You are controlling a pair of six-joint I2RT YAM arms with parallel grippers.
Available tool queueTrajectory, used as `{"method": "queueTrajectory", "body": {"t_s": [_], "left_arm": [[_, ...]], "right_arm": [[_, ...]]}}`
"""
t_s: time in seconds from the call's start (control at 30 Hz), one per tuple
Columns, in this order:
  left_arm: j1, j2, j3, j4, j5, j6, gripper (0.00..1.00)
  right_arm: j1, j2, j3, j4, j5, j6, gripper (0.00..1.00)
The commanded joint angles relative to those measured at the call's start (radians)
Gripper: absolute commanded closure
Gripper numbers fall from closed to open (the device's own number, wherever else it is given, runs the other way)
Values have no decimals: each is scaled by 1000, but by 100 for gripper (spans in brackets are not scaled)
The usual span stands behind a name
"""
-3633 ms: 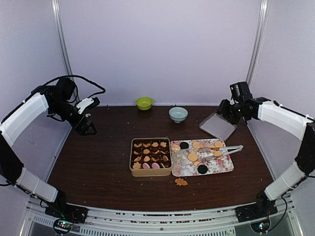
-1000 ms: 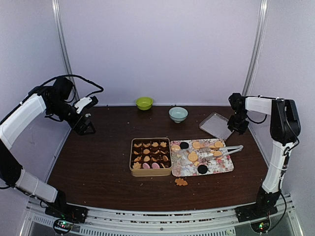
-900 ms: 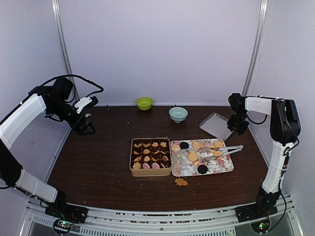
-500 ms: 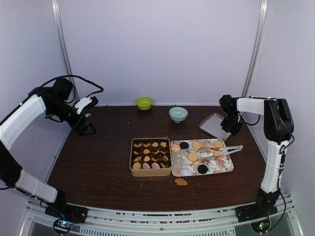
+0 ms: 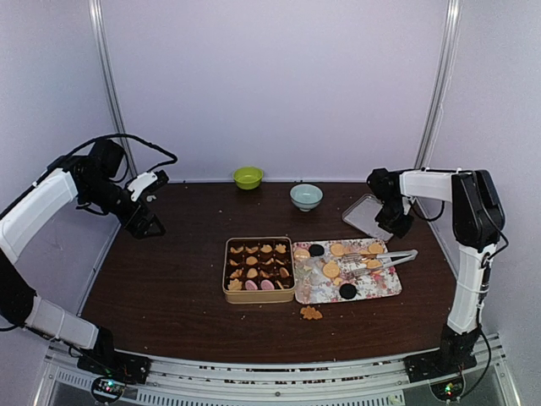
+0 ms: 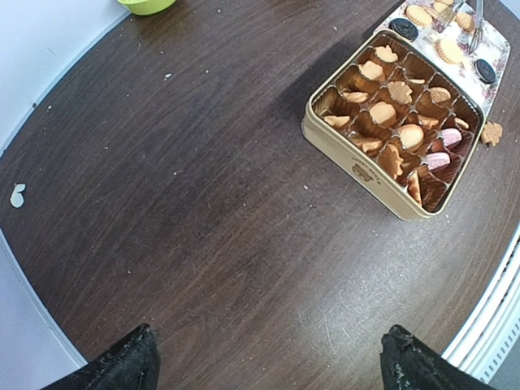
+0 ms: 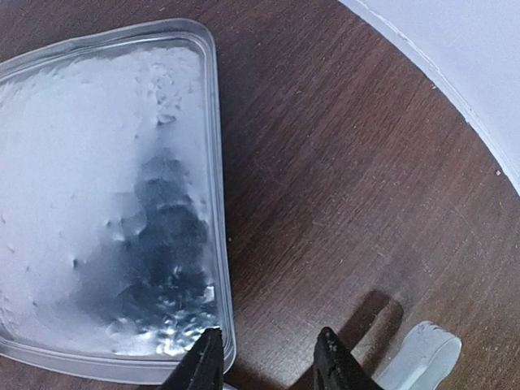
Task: Pack the cookies
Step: Move the plate to the center of the board.
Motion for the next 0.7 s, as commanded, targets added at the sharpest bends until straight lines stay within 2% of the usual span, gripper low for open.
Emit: {"method": "queueTrajectory", "body": {"t_s": [0.0, 0.13, 0.4, 0.53, 0.67], "left_arm": [[14, -21, -14, 40, 28, 16, 2], [14, -24, -19, 40, 28, 17, 2], [15, -7, -11, 40, 34, 17, 2], [16, -9, -4, 39, 33, 15, 2], [15, -11, -8, 37, 25, 17, 2]], "right_arm": [[35, 34, 71, -68, 73, 63, 62], [63, 65, 127, -94, 85, 56, 63], [117, 54, 105, -34, 83, 6, 64], [164, 61, 107, 15, 103, -72, 64], [173, 78, 86, 65, 58, -144, 63]]}}
